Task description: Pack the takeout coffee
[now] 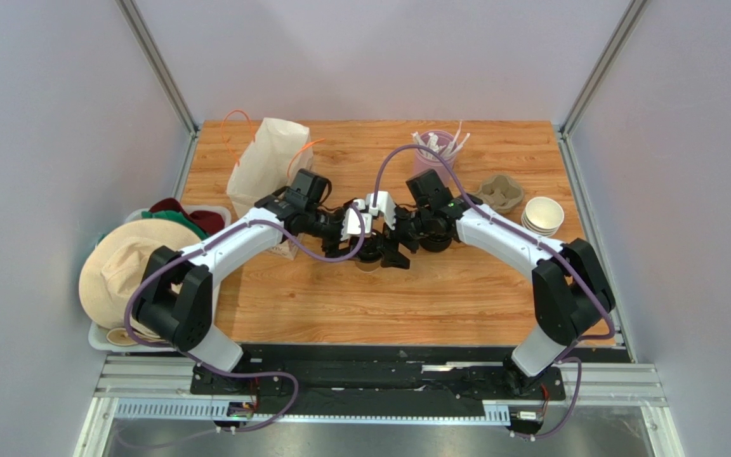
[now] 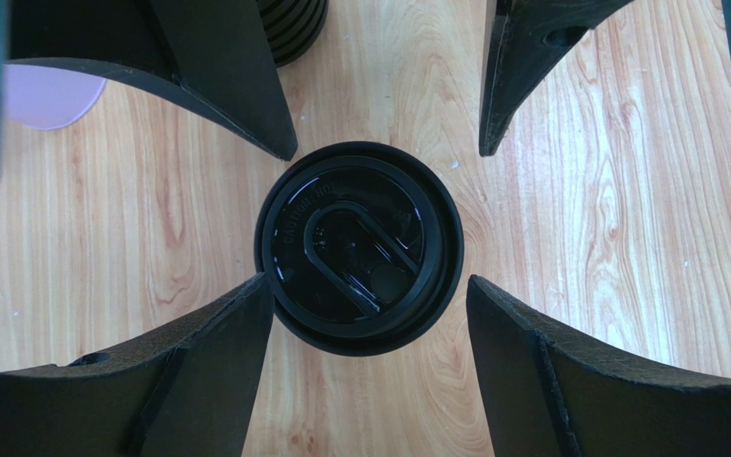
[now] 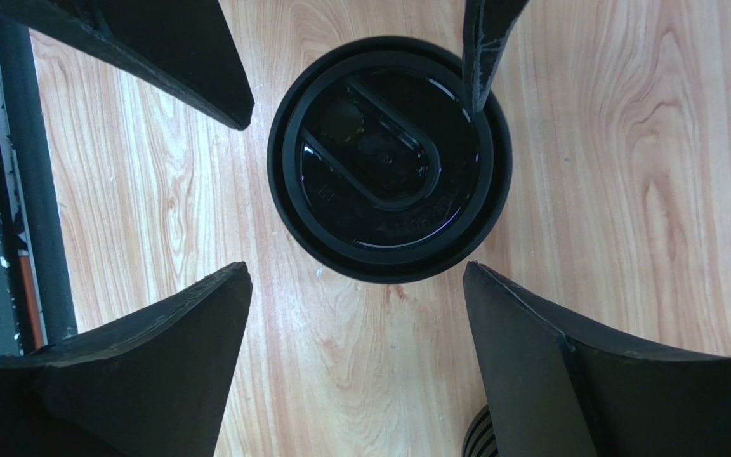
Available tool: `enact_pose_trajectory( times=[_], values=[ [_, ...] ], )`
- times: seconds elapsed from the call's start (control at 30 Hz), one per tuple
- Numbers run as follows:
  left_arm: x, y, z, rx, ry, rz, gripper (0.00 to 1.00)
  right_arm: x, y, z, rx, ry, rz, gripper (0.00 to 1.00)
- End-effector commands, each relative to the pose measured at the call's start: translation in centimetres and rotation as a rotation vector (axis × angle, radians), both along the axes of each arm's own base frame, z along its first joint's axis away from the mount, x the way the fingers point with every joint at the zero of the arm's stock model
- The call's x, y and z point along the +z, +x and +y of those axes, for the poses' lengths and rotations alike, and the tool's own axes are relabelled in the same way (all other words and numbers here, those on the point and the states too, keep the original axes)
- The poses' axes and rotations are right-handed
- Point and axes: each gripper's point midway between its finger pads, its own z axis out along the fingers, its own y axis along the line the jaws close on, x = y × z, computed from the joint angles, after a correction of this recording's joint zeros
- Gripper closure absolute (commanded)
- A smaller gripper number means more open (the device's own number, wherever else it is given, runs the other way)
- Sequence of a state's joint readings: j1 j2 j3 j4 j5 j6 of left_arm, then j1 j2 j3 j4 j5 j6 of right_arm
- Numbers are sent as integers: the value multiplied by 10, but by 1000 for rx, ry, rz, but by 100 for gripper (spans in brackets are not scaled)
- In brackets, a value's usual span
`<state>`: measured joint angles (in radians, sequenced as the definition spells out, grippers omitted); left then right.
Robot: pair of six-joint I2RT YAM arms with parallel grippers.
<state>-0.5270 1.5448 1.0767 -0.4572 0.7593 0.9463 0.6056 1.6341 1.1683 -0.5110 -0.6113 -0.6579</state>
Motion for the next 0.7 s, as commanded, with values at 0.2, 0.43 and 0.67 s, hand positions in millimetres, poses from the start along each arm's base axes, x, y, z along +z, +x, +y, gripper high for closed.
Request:
enact_pose_trajectory(
  times=[0.2, 0.43, 0.67],
  values=[
    [-24, 6, 6, 32, 114, 51, 17, 52, -10, 45, 133, 137, -98, 13],
    [-24, 14, 7, 76, 128, 47, 17, 59, -10, 47, 142, 125, -115, 10],
    [-21, 15, 8, 91, 140, 57, 15, 66, -16, 51, 175, 143, -91, 10]
  ],
)
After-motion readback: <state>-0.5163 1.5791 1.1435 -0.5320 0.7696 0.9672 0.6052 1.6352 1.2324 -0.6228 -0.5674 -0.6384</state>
